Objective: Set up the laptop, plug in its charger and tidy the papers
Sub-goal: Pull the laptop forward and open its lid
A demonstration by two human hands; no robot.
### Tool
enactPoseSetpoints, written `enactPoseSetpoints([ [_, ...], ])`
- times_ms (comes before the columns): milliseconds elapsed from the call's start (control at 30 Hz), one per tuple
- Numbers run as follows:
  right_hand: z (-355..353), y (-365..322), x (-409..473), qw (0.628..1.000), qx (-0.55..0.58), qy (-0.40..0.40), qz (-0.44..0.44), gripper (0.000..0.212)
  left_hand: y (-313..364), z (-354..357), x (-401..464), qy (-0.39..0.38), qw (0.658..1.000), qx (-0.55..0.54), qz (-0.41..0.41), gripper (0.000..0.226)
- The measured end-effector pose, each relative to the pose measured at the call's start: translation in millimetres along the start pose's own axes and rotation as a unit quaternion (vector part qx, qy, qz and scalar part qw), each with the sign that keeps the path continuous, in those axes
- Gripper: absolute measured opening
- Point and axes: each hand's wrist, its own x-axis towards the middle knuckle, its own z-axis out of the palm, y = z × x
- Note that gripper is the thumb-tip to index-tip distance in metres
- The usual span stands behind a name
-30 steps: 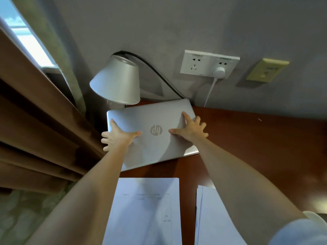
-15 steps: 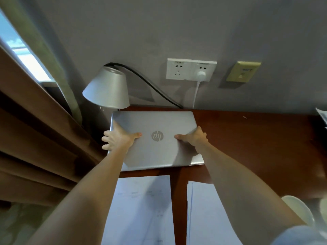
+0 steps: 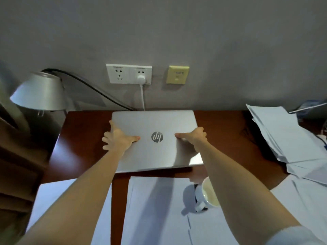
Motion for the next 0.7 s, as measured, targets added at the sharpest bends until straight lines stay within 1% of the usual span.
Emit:
enactPoseSetpoints([
  [133, -33, 34, 22, 1.0, -0.003, -0.004, 0.002, 0.111, 19, 40, -19, -0.017, 1.0, -0.004, 0.026, 0.124],
  [300, -56, 62, 47, 1.0, 0.01, -0.017, 0.001, 0.108, 35, 71, -28, -0.032, 0.998, 0.021, 0.057, 0.12],
  [533, -57, 85, 73, 1.0, 0.003, -0.03, 0.004, 0.108, 46, 98, -20, -0.032, 0.997, 0.037, 0.066, 0.113],
  [700, -52, 87, 85, 1.0, 0.013, -0.027, -0.008, 0.105, 41, 110, -15, -0.028, 0.997, 0.051, 0.057, 0.111],
])
